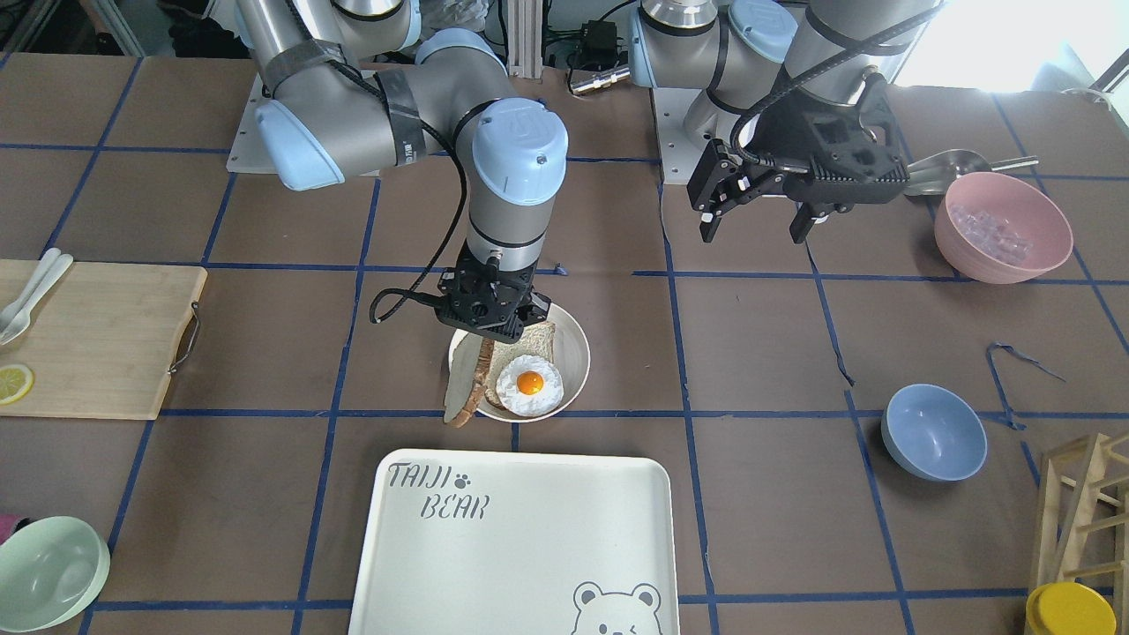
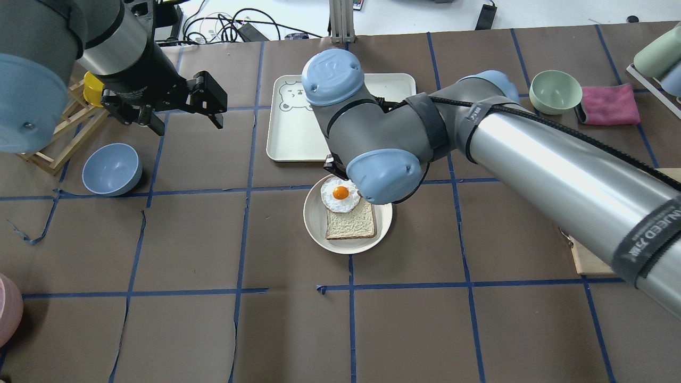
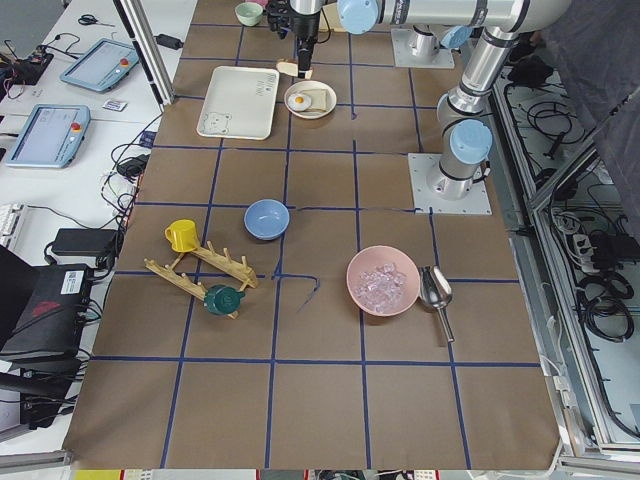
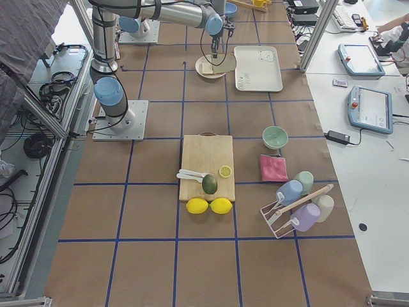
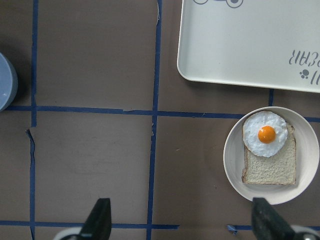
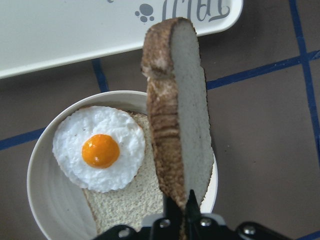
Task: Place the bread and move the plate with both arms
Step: 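Carry the bread with the right gripper over the egg on the plate, then lower the bread onto the egg and open the right gripper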
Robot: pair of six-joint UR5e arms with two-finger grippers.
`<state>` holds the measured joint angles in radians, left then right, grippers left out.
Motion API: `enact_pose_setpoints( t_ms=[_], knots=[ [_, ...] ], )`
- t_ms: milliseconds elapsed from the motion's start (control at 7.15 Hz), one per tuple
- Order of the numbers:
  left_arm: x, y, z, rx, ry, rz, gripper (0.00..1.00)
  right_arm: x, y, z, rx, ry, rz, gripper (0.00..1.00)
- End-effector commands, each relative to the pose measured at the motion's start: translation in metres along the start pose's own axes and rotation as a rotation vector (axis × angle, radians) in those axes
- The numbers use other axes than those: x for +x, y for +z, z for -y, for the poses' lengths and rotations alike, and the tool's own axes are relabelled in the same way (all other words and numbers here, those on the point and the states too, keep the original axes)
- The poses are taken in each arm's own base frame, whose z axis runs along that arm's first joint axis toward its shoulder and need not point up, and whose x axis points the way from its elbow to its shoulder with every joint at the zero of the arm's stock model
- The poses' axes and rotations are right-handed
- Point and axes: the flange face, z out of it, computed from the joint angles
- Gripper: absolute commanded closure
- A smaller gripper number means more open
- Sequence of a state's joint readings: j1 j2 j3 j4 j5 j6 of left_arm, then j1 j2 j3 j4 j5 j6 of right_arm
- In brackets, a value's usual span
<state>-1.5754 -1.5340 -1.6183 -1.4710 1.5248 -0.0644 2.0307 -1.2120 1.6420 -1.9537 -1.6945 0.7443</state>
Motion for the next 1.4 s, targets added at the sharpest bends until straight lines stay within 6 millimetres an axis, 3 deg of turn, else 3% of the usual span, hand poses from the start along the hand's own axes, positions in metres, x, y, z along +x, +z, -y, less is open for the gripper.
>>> enact_pose_setpoints(
  t_ms=[0, 280, 559, 1259],
  knots=[
    [0.000, 0.000, 0.000, 0.000, 0.000, 0.000, 0.00, -0.027, 0.019, -0.013, -0.051, 0.067, 0.014, 1.00],
    [0.000, 0.000, 0.000, 0.000, 0.000, 0.002, 0.00, -0.031, 0.033, -0.012, -0.065, 0.062, 0.000, 1.00],
    [0.000, 0.000, 0.000, 0.000, 0.000, 0.002, 0.00, -0.029, 0.016, -0.011, -0.071, 0.053, -0.011, 1.00],
    [0.000, 0.000, 0.000, 0.000, 0.000, 0.000, 0.00, -0.024, 0.039, -0.025, -0.130, 0.063, -0.021, 1.00]
  ],
)
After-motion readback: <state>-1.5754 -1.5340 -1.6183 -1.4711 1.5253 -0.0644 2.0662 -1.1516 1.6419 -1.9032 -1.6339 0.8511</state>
